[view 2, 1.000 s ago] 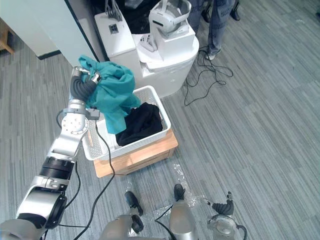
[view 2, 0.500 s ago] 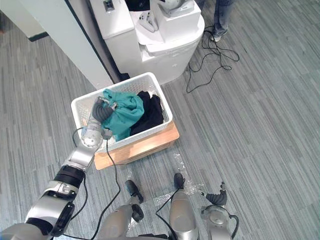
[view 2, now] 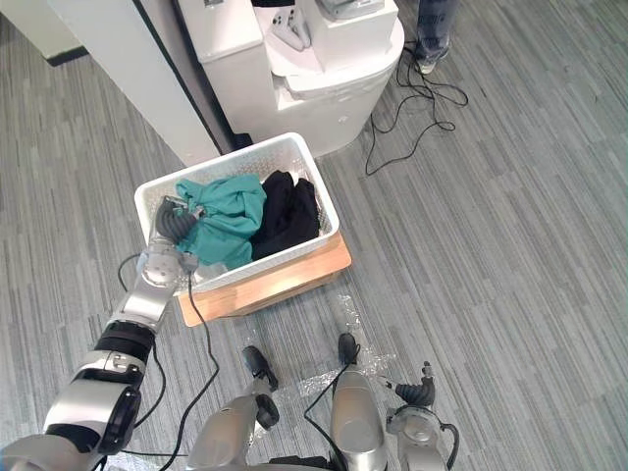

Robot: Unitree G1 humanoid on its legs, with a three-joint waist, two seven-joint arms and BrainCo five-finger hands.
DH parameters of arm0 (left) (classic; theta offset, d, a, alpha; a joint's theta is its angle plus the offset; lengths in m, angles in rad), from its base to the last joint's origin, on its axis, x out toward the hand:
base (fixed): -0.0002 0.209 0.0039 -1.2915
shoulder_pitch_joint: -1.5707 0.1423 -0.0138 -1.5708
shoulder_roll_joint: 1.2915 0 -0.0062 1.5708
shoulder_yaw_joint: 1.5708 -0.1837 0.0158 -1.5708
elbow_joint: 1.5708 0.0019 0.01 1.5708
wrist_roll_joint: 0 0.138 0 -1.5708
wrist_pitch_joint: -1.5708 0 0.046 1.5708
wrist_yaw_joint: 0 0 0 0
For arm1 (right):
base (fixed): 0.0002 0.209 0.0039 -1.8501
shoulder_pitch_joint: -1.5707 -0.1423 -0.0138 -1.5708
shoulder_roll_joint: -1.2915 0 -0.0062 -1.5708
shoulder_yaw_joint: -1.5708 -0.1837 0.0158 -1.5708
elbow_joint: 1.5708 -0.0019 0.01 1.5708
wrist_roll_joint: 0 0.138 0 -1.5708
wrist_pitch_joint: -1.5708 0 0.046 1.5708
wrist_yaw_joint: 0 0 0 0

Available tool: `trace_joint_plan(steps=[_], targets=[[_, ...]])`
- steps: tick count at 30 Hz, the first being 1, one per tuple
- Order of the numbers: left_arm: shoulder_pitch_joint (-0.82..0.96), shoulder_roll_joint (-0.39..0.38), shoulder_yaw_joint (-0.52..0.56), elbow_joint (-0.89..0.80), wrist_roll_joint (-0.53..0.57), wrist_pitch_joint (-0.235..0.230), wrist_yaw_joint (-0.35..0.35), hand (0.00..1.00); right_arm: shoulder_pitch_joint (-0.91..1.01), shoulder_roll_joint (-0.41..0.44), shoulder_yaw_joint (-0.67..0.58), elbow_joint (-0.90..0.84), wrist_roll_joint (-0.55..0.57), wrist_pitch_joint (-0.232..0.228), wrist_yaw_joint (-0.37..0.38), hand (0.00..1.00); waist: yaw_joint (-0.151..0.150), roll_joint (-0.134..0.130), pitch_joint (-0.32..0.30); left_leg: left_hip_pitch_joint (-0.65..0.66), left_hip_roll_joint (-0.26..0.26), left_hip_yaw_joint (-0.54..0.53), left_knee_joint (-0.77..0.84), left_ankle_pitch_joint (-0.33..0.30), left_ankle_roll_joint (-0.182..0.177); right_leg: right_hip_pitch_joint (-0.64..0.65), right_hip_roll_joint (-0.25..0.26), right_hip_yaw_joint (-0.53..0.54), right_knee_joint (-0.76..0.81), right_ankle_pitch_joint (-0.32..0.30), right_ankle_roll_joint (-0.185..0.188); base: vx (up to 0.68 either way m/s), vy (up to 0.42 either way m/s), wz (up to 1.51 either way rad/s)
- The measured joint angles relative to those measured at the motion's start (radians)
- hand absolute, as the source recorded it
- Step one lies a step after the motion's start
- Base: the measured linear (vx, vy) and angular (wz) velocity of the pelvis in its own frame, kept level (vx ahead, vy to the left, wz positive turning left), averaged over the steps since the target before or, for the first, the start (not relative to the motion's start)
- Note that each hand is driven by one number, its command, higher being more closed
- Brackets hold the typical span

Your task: Tidy the bed and pick cloth on bed and put in laundry

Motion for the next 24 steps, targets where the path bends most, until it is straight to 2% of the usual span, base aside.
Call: trace_joint_plan(steps=[10, 16, 24], targets=[[0.002, 0.006, 0.019, -0.138, -0.082, -0.011, -0.001, 0.00, 0.000, -0.001, 0.000, 0.003, -0.001, 0.001, 0.014, 0.00, 0.004, 0.000, 0.000, 0.014, -0.001, -0.023, 0.000, 0.004, 0.004, 0.027, -0.002, -0.022, -0.005, -0.001, -0.001, 0.01, -0.001, 0.05], [0.110, -0.006, 0.035, -0.256, -0.151, -0.016, -0.004, 0.00, 0.000, -0.004, -0.006, 0.059, -0.002, 0.016, 0.022, 0.00, 0.003, 0.001, -0.003, 0.039, -0.004, -0.062, -0.002, 0.001, 0.000, 0.078, -0.006, -0.054, -0.021, -0.005, 0.002, 0.03, 0.003, 0.15], [0.374, -0.094, 0.067, -0.419, -0.260, -0.049, -0.015, 0.00, 0.000, -0.002, -0.027, 0.147, -0.043, 0.039, 0.054, 0.00, 0.010, 0.003, -0.104, 0.050, -0.011, -0.121, 0.001, 0.008, 0.010, 0.150, -0.005, -0.112, -0.074, -0.007, 0.004, 0.07, -0.002, 0.22]])
